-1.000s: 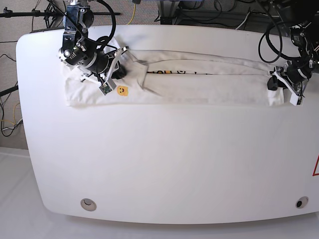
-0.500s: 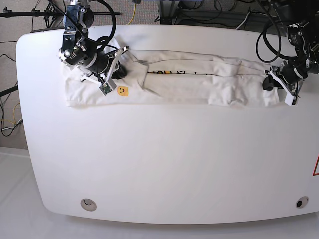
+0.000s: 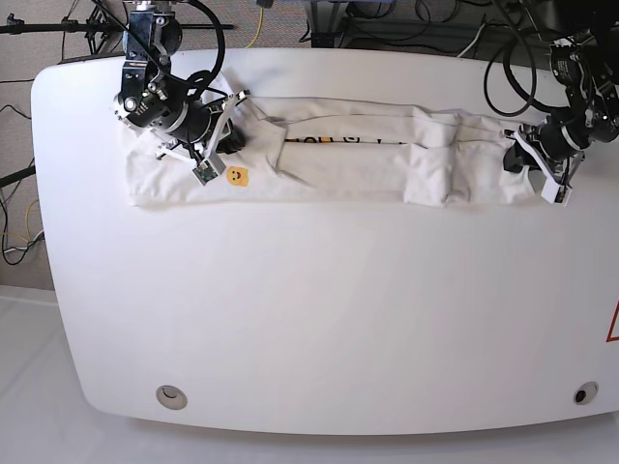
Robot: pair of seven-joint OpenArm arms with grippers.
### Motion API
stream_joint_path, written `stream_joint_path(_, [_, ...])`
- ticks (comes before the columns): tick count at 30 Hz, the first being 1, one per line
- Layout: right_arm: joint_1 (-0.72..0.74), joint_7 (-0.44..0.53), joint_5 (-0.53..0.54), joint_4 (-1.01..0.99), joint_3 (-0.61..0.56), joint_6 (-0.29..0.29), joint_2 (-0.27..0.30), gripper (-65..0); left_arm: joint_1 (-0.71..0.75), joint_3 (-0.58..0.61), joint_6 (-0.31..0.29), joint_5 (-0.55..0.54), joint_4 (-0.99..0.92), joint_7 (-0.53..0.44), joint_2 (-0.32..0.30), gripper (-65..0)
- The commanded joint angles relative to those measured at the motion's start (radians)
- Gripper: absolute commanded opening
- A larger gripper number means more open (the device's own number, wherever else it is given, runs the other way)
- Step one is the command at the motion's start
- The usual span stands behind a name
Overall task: Fold the T-shirt properly
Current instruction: 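Lift the pinched end with the left gripper, then carry the held end with the left gripper toward the right gripper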
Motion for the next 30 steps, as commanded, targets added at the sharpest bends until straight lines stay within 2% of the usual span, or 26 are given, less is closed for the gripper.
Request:
stream_joint_path(1, [0.007, 0.002, 0.001, 0.011, 0.001, 0.006, 0.004, -61.2, -0.016, -0.004, -0.006, -0.03, 0.072, -0.024, -0.006, -64.4])
stream_joint_path(9, [0.009, 0.004, 0.001, 0.007, 0.001, 0.006, -0.004, -61.6, -0.012, -0.002, -0.006, -0.031, 0.158, -0.007, 0.027, -64.4])
stream_joint_path(17, [0.009, 0.006, 0.003, 0.009, 0.001, 0.006, -0.005, -61.8, -0.023, 0.041, -0.006, -0.033, 0.155, -0.002, 0.044, -64.6])
stream_joint_path(30, [0.008, 0.006, 0.003, 0.012, 0.0, 0.006, -0.002, -61.8, -0.048, 0.194, -0.006, -0.042, 0.235, 0.027, 0.109, -64.3])
